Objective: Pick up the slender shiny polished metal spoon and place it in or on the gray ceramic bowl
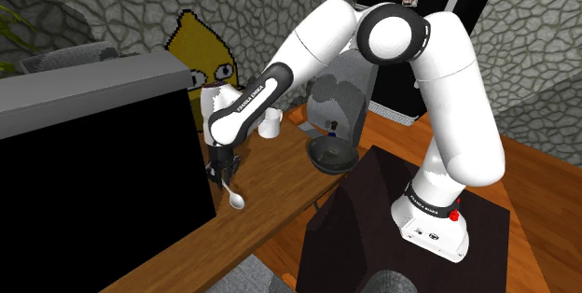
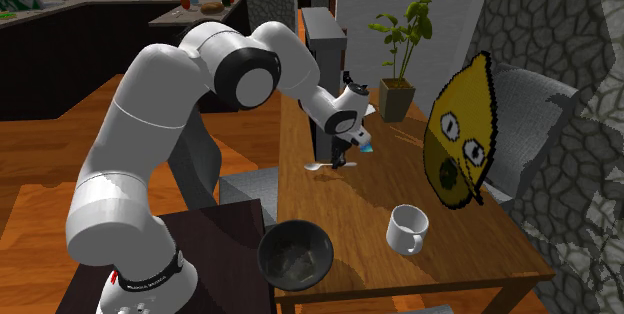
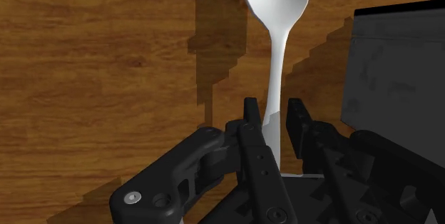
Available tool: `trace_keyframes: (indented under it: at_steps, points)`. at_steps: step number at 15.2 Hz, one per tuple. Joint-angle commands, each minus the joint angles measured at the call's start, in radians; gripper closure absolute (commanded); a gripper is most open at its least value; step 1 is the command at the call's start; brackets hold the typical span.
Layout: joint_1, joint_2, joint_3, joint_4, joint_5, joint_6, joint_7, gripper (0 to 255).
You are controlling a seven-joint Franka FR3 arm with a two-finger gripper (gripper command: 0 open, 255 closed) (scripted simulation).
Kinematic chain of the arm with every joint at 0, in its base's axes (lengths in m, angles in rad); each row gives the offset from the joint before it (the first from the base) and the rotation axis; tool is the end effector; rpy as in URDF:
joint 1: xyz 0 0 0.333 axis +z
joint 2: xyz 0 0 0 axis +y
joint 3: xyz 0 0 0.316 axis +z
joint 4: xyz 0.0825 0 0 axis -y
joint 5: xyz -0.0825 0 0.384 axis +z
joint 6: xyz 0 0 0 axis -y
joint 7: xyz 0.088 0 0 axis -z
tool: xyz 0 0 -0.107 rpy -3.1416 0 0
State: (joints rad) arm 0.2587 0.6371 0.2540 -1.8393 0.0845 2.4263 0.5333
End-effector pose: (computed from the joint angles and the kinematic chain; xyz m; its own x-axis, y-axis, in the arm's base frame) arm 0.5632 0.3072 0.1871 0.9828 -0.1188 -0.1415 -0.1400 -0.9787 -0.1504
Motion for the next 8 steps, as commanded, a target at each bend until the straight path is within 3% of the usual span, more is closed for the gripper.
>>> trace_keyframes:
  at_steps: [1, 8]
  points:
    - [-0.002, -0.02, 0.003, -0.001, 0.002, -0.019, 0.002, 255]
    - [-0.01, -0.088, 0.011, -0.003, 0.011, -0.083, 0.008, 255]
